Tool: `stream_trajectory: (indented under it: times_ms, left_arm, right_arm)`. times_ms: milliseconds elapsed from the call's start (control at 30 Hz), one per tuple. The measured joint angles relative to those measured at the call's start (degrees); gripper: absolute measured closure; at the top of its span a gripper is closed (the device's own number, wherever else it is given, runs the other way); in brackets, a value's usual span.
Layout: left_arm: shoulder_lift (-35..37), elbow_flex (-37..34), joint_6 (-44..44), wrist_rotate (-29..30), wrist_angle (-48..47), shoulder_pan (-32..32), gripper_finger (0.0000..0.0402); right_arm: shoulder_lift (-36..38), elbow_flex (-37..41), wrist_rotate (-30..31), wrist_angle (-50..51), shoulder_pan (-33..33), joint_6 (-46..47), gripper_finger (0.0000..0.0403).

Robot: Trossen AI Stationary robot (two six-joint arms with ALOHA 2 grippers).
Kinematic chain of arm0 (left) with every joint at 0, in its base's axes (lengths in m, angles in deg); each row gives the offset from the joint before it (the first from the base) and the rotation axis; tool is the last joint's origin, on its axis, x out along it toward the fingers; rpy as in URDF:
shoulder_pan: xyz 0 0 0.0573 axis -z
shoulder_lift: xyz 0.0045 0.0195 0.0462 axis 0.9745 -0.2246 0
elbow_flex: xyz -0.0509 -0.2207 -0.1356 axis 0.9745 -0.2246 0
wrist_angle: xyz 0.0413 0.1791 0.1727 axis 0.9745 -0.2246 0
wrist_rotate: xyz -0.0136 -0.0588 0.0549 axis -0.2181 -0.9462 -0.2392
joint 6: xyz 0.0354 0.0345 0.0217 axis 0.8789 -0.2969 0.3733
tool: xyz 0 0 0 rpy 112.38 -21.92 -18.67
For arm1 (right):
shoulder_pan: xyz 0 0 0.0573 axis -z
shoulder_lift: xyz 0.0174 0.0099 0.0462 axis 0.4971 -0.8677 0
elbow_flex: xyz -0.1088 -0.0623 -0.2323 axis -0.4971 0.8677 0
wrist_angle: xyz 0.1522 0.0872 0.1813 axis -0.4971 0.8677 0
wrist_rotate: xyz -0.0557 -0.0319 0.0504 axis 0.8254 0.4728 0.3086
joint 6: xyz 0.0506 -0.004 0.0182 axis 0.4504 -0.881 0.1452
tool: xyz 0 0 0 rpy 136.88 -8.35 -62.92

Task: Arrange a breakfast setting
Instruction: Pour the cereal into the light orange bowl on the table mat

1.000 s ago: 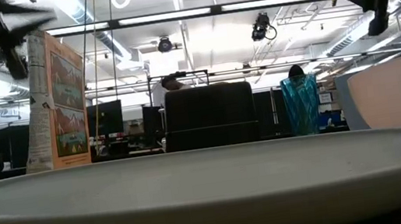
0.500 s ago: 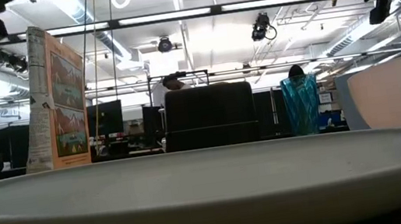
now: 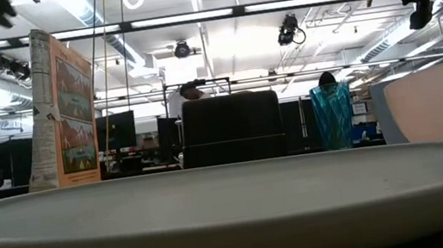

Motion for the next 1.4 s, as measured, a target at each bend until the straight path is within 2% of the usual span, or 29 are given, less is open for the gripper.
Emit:
stream_trajectory:
  times_ms: [133, 267, 333, 467, 567, 800, 1033, 1167, 1400]
  left_arm:
    - [-3.55, 0.2, -4.6, -2.67, -3.43, -1.02, 0.0235]
    - [-6.5, -0.02, -4.89, -1.0, -3.28, -2.89, 0.0179]
    - [-6.79, -2.13, -6.31, 0.31, -3.23, -4.16, 0.0165]
    - [-4.74, -8.92, -11.46, 1.01, -3.43, -5.35, 0.0163]
    - [-1.89, -12.72, -15.35, 4.26, -3.5, -4.91, 0.0172]
    - [1.41, -18.03, -15.01, 12.62, -2.84, -6.1, 0.0175]
    - [1.38, -22.61, -18.14, 12.93, -1.39, -6.25, 0.0128]
    - [1.34, -25.27, -15.98, 13.15, 2.66, -6.25, 0.0099]
    - [1.27, -28.1, -14.54, 18.33, 4.52, -6.32, 0.0092]
  right_arm:
    - [0.0, 0.0, -0.89, 0.04, 0.01, -0.08, 0.027]
    - [0.0, 0.0, -1.18, 0.02, 0.0, -0.08, 0.027]
    - [0.0, 0.0, -1.2, 0.02, 0.0, -0.08, 0.027]
    - [0.0, 0.0, -2.13, -0.3, 0.0, 0.45, 0.027]
    - [0.0, -0.02, -2.69, -0.92, 0.0, 0.55, 0.027]
    - [0.0, -0.07, -2.71, -1.25, 0.0, 1.56, 0.027]
    - [0.0, -0.07, -2.69, -1.23, 0.0, 2.28, 0.027]
    - [0.0, -0.07, -2.69, -1.14, 0.0, 2.93, 0.027]
    - [0.01, -0.07, -2.66, -0.92, 0.0, 3.08, 0.027]
